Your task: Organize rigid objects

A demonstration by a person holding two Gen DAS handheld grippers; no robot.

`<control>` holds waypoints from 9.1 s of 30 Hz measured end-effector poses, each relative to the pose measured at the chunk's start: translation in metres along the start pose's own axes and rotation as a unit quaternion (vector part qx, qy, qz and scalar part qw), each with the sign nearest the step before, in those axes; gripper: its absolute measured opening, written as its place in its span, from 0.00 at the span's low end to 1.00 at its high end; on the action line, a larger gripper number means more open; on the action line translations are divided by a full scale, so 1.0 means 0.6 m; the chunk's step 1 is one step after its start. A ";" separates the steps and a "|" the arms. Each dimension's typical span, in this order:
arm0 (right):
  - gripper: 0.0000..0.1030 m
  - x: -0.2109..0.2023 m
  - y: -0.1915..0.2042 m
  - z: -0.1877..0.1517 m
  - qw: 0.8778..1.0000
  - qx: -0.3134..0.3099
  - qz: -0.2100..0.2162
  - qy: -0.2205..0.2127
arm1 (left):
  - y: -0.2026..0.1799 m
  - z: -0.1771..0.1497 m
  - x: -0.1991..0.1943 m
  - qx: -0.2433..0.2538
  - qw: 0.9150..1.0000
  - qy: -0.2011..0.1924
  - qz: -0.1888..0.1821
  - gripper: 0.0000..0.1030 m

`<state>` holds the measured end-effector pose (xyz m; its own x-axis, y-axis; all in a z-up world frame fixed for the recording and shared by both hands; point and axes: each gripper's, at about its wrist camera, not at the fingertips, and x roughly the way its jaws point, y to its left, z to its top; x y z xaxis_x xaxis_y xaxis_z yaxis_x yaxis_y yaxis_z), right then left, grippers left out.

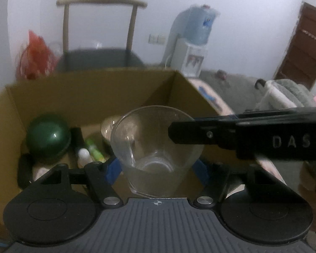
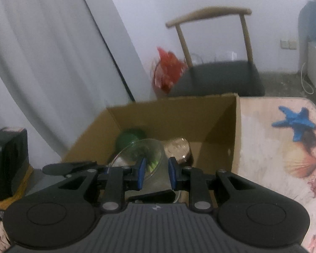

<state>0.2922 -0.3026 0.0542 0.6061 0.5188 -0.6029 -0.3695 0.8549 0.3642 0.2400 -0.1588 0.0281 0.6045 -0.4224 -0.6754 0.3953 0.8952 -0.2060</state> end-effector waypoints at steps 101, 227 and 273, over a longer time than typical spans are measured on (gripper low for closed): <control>0.42 -0.073 0.158 -0.217 0.991 0.113 0.058 -0.042 | -0.053 -0.238 -0.187 0.109 0.987 -0.116 0.011 0.51; 0.53 -0.157 -0.064 -0.004 0.984 0.096 0.068 -0.134 | -0.111 0.006 -0.131 0.119 0.988 -0.095 0.026 0.95; 1.00 -0.098 0.159 -0.126 0.972 -0.014 -0.214 -0.092 | 0.050 -0.104 -0.186 -0.051 0.975 -0.073 0.205 1.00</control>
<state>0.1679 -0.2514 0.0705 0.8231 0.1096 -0.5572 -0.0733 0.9935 0.0872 0.1409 -0.0760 0.0531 0.7925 -0.0354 -0.6088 0.0340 0.9993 -0.0138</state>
